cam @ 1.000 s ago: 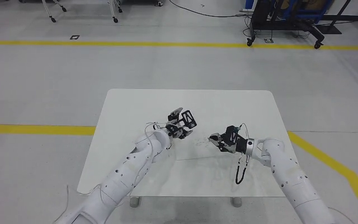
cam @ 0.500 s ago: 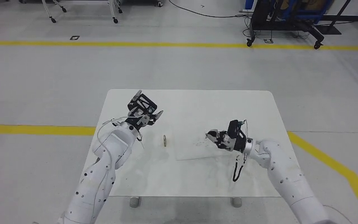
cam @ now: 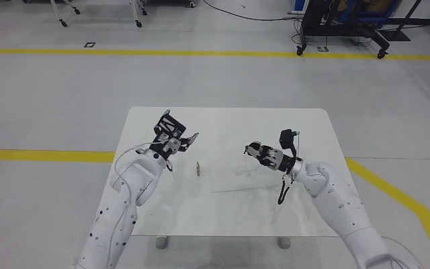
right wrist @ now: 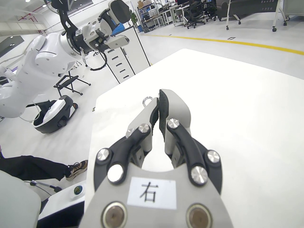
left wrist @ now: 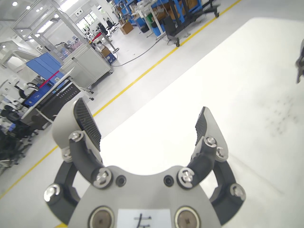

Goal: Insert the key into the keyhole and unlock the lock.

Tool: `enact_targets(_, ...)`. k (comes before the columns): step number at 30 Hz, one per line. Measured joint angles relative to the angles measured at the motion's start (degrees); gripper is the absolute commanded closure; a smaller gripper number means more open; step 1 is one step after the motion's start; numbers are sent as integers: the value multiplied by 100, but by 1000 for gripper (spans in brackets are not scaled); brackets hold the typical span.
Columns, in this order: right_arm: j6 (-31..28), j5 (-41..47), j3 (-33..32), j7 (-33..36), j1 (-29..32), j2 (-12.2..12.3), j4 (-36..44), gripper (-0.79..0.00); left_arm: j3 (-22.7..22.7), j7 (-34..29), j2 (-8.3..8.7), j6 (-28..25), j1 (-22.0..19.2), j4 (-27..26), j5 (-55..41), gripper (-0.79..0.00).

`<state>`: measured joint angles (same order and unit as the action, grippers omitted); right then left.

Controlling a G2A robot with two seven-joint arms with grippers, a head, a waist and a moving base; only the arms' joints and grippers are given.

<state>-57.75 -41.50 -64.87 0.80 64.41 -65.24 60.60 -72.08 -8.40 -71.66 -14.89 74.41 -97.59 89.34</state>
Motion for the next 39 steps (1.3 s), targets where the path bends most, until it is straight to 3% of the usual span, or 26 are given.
enact_targets(6, -28, 1408, 366, -116, 273, -134, 13, 0, 102, -80, -180, -366, -164, 274, -3233, -785)
enact_targets(10, -25, 2804, 696, 298, 205, -206, 1, 0, 429, -992, -289, -783, -522, 772, -5629, -785)
enact_targets(17, -25, 5180, 1116, 1497, 111, -270, 180, 0, 966, -2053, -431, -1138, -993, 1614, -8127, -785)
enact_targets(19, -25, 5807, 1165, 1975, 50, -282, 92, 0, 1064, -2359, -446, -1280, -1119, 1914, -8475, -760)
enact_targets(24, -25, 6881, 1128, 2720, -67, -361, -125, 0, 1161, -2505, -442, -1423, -1336, 2207, -8124, -388)
enact_targets(28, -25, 7234, 1053, 3143, -178, -449, -404, 0, 1257, -2373, -457, -1475, -1337, 2194, -7957, -289)
enact_targets(39, -25, 7506, 935, 3661, -363, -711, -942, 0, 1329, -2547, -447, -1532, -1421, 2287, -7975, -175)
